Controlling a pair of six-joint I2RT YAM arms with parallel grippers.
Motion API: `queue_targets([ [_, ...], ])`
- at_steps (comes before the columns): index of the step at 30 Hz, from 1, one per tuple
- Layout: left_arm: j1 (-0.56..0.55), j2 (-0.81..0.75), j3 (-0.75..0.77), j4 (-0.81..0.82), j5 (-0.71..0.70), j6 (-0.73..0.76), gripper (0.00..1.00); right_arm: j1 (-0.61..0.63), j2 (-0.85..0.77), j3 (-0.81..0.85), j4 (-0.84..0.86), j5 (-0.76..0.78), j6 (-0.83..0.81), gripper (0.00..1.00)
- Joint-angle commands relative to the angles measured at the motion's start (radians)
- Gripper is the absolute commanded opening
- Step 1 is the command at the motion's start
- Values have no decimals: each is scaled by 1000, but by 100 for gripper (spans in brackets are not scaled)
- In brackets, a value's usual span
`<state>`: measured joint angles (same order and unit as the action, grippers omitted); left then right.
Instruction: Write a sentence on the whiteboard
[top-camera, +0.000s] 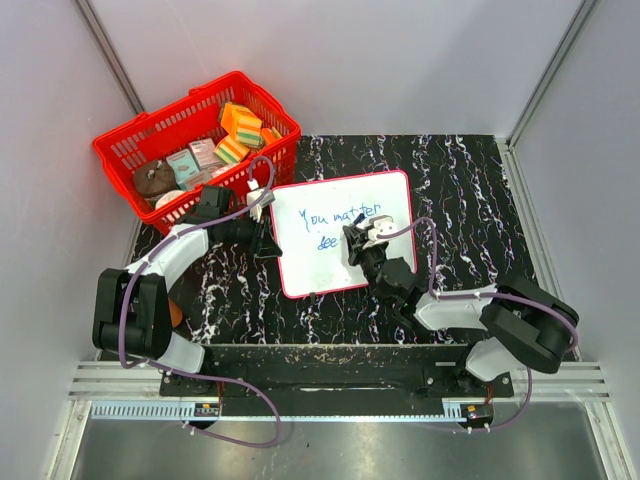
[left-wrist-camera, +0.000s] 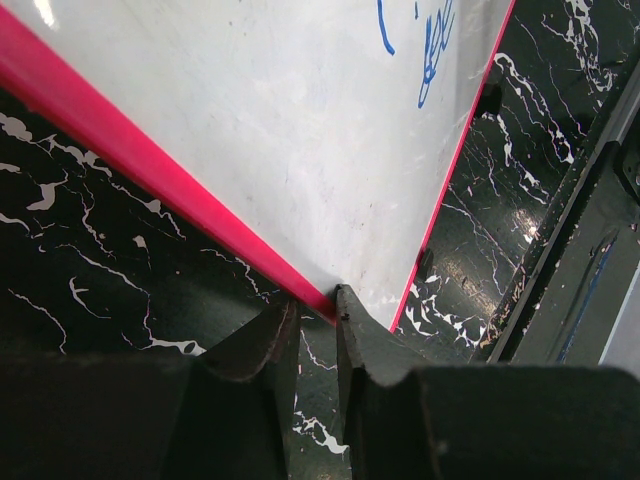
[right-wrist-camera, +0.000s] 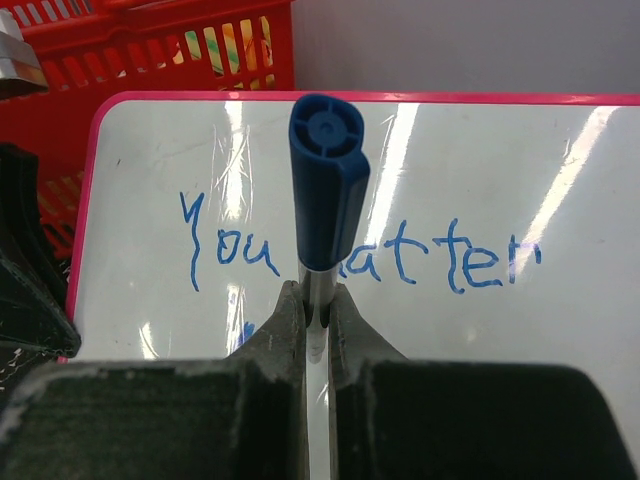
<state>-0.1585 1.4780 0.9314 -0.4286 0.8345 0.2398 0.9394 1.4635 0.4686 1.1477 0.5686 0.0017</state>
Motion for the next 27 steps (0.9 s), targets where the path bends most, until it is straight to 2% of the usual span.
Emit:
queue_targets([
  [1,-4,-38,9,40,9,53,0,-11,23,41,57,36,-23,0],
  [16,-4,-39,9,40,6,53,0,-16,57,39,34,28,-6,0],
  [27,-4,-41,9,40,6,53,0,-16,40,-13,9,1,80,0],
])
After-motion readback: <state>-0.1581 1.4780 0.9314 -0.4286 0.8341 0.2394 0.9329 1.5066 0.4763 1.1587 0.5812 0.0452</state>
